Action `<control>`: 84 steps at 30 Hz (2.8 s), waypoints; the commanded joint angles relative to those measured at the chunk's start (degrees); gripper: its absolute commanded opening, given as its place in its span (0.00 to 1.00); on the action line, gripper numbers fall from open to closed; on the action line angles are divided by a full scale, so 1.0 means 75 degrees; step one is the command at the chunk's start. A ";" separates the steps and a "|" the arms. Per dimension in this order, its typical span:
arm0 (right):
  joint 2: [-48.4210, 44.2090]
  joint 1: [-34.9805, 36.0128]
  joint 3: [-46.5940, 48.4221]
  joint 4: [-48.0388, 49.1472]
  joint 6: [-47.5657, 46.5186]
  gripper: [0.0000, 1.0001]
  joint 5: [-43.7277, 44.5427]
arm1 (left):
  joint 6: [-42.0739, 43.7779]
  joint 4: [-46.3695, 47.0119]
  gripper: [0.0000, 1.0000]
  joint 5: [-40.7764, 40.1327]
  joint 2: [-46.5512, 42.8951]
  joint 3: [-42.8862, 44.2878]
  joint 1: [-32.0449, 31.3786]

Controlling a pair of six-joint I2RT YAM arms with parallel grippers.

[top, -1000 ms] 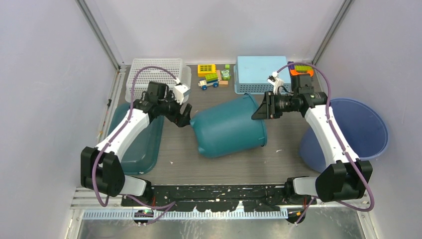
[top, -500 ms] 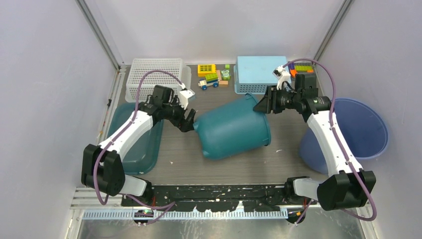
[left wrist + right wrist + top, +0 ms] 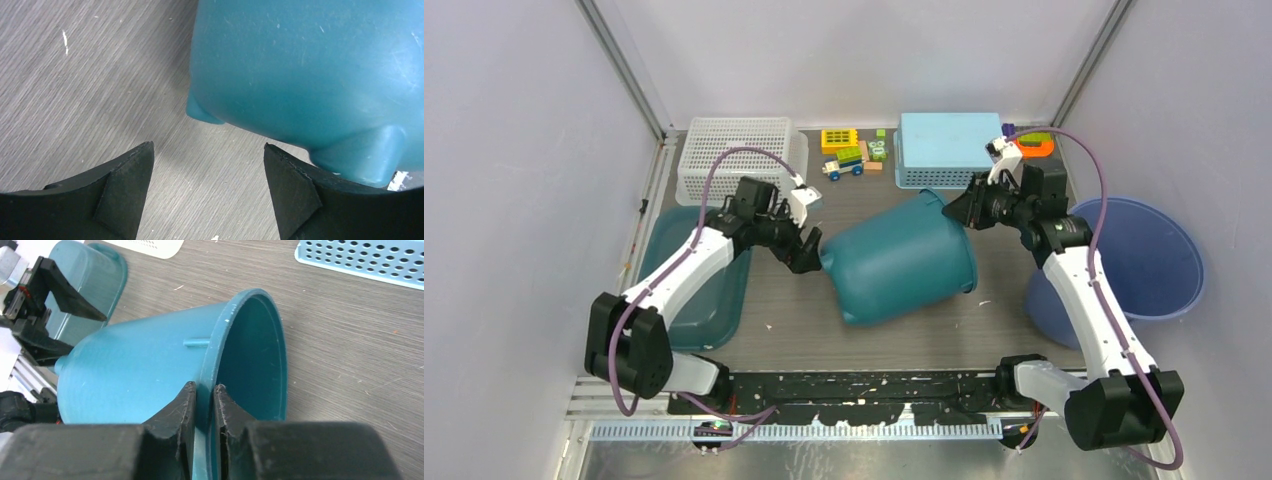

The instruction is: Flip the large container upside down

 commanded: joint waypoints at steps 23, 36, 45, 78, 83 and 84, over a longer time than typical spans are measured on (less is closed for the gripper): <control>0.1099 -0.0093 0.0489 0.0028 0.0365 0.07 -0.0127 | 0.2041 -0.0389 0.89 0.0037 -0.0955 -0.0603 -0.0813; 0.1822 -0.0517 0.0645 -0.0288 0.0431 0.02 -0.0650 | 0.0633 0.1449 0.81 -0.0168 -0.1163 -0.0793 -0.1517; 0.2596 -0.1017 0.0947 -0.0777 0.0494 0.02 -0.1356 | 0.0152 0.1943 0.79 -0.0649 -0.1367 -0.0438 -0.1913; 0.4269 -0.2874 0.1356 -0.0755 0.0228 0.02 -0.1470 | -0.0344 0.1668 0.79 -0.1955 -0.1506 0.0990 -0.2068; 0.4180 -0.2856 0.1312 -0.0691 0.0232 0.02 -0.1535 | -0.0291 0.1661 0.79 -0.2095 -0.1484 0.0990 -0.2074; 0.4145 -0.2848 0.1291 -0.0668 0.0237 0.01 -0.1563 | -0.0285 0.1661 0.79 -0.2094 -0.1481 0.0989 -0.2068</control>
